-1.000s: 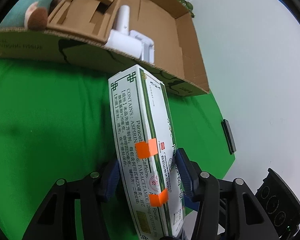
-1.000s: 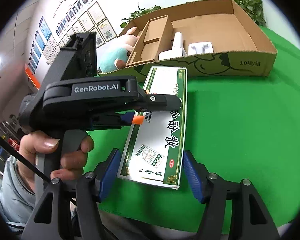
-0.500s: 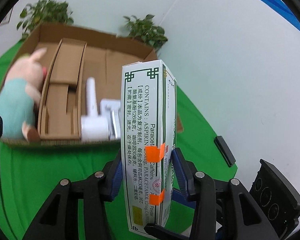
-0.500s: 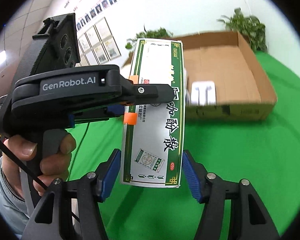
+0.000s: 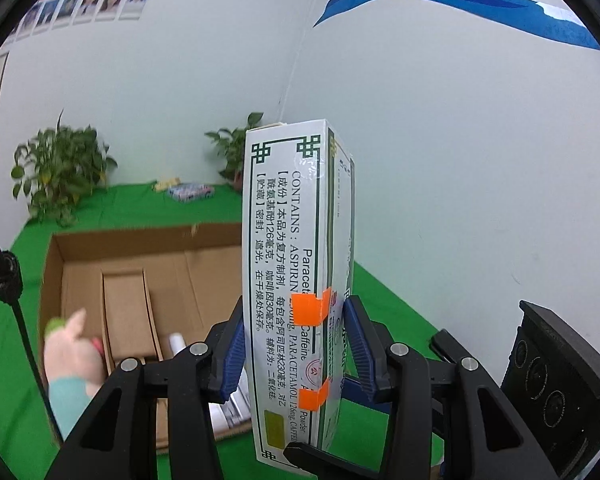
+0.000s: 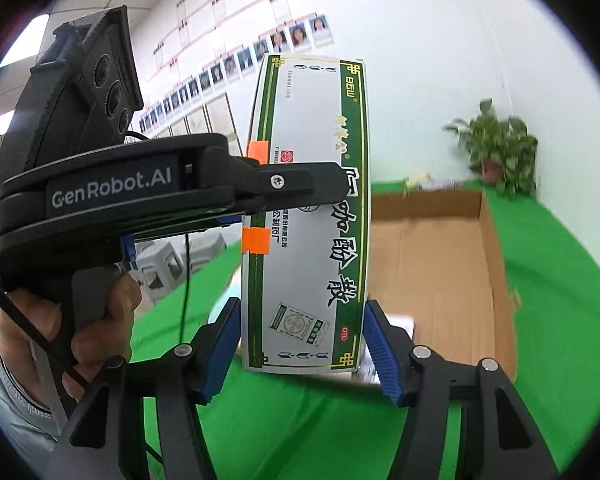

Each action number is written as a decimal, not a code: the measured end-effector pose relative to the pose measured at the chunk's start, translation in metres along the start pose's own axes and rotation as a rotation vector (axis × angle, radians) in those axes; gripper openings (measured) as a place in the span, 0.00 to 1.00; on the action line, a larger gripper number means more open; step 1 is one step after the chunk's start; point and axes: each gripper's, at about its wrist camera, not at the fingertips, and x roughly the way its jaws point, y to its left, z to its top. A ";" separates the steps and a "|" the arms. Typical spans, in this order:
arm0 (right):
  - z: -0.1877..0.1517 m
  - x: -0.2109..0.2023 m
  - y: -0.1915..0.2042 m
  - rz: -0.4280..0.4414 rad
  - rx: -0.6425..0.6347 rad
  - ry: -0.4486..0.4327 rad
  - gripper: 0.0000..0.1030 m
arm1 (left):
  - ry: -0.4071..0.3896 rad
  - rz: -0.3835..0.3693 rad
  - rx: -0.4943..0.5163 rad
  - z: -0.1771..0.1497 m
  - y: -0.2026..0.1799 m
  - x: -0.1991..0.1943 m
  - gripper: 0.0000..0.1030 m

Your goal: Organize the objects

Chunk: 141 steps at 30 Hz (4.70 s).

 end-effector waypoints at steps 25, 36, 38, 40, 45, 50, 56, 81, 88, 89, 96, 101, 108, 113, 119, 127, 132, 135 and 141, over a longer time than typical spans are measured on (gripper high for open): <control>-0.009 0.074 -0.101 -0.012 0.183 0.244 0.58 | 0.270 -0.054 -0.109 -0.006 0.047 0.195 0.40; -0.059 0.115 -0.135 -0.055 0.266 0.433 0.58 | 0.450 -0.099 -0.270 -0.072 0.106 0.305 0.40; -0.063 0.119 -0.139 -0.066 0.273 0.455 0.58 | 0.463 -0.111 -0.289 -0.077 0.109 0.317 0.40; -0.065 0.122 -0.142 -0.083 0.274 0.474 0.58 | 0.477 -0.120 -0.313 -0.081 0.114 0.327 0.40; -0.071 0.124 -0.145 -0.107 0.274 0.515 0.58 | 0.507 -0.147 -0.352 -0.094 0.120 0.348 0.41; -0.071 0.119 -0.140 -0.141 0.276 0.552 0.58 | 0.533 -0.131 -0.343 -0.095 0.117 0.358 0.45; -0.073 0.116 -0.127 -0.206 0.240 0.580 0.58 | 0.522 -0.053 -0.289 -0.089 0.117 0.352 0.49; -0.071 0.041 -0.043 -0.351 0.044 0.236 0.99 | -0.049 0.543 -0.019 -0.080 0.098 0.023 1.00; -0.080 0.034 -0.012 -0.393 -0.025 -0.007 0.99 | -0.066 0.632 0.016 -0.123 0.103 0.012 1.00; -0.073 0.047 -0.016 -0.399 -0.025 -0.017 0.99 | -0.066 0.633 0.013 -0.133 0.108 0.018 1.00; -0.087 0.077 -0.038 -0.408 0.005 0.017 0.99 | -0.046 0.709 0.048 -0.173 0.128 0.097 1.00; -0.095 0.093 -0.047 -0.419 0.027 0.063 0.99 | -0.046 0.751 0.061 -0.179 0.129 0.110 1.00; -0.099 0.101 -0.048 -0.435 0.015 0.093 0.99 | -0.032 0.765 0.067 -0.179 0.129 0.112 1.00; -0.099 0.101 -0.053 -0.452 0.035 0.098 1.00 | -0.014 0.789 0.082 -0.179 0.129 0.116 1.00; -0.100 0.108 -0.048 -0.459 -0.001 0.128 1.00 | -0.011 0.789 0.085 -0.179 0.130 0.116 1.00; -0.101 0.109 -0.045 -0.451 -0.019 0.144 1.00 | -0.015 0.778 0.083 -0.178 0.134 0.120 1.00; -0.102 0.108 -0.045 -0.452 -0.019 0.145 1.00 | -0.016 0.778 0.082 -0.178 0.135 0.124 1.00; -0.102 0.108 -0.044 -0.453 -0.020 0.145 1.00 | -0.016 0.778 0.082 -0.178 0.135 0.124 1.00; -0.102 0.108 -0.044 -0.454 -0.020 0.146 1.00 | -0.016 0.779 0.082 -0.178 0.135 0.125 1.00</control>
